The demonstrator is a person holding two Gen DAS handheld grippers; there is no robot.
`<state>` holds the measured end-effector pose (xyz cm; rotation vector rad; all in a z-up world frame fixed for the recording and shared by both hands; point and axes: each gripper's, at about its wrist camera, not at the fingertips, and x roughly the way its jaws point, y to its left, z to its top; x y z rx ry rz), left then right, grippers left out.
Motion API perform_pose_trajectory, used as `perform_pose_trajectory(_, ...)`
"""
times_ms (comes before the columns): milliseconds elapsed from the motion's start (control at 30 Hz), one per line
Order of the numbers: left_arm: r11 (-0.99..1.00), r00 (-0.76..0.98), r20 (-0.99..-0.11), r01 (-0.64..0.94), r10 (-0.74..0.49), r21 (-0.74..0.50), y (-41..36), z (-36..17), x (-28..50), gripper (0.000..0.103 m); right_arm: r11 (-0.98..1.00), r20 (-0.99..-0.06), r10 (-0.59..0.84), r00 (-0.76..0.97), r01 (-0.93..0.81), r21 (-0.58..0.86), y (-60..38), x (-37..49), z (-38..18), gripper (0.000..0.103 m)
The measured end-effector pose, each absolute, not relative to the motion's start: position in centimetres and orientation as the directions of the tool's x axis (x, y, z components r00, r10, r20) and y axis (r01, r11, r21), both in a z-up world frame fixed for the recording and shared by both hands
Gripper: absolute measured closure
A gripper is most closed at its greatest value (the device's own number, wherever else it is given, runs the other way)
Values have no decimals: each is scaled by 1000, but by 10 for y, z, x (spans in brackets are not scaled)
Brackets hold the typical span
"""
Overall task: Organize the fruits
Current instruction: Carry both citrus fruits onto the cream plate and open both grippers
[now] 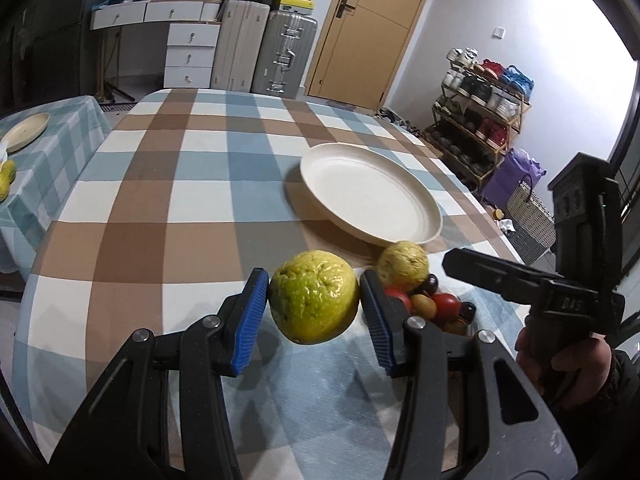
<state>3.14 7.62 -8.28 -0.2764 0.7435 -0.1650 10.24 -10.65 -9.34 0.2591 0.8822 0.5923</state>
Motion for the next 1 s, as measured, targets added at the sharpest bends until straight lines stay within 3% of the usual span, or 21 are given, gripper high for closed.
perform_pose_trajectory(333,948,708,-661,38,-249,-315,80,-96,41,58,828,-715,558,422,-341,445,-81,134,-117,2)
perform_pose_trajectory(467,949,703,-667,35,-247,-314,79,-99,44,58,825,-723,561,404,-343,448,-77,136,-121,13)
perform_pose_trajectory(633,950,699,-672,33,-244,-311,78,-100,50,59,820,-727,568,386,-345,457,-78,139,-123,36)
perform_pose_trajectory(667,951,699,-673,33,-242,-308,77,-100,50,59,818,-728,571,380,-341,463,-78,139,-124,47)
perform_pose_trajectory(700,951,698,-674,33,-241,-307,77,-100,50,59,816,-728,574,376,-339,468,-80,138,-125,51)
perform_pose_trajectory(1000,961,698,-682,33,-218,-274,70,-94,56,59,749,-648,662,378,-376,546,-91,129,-117,52)
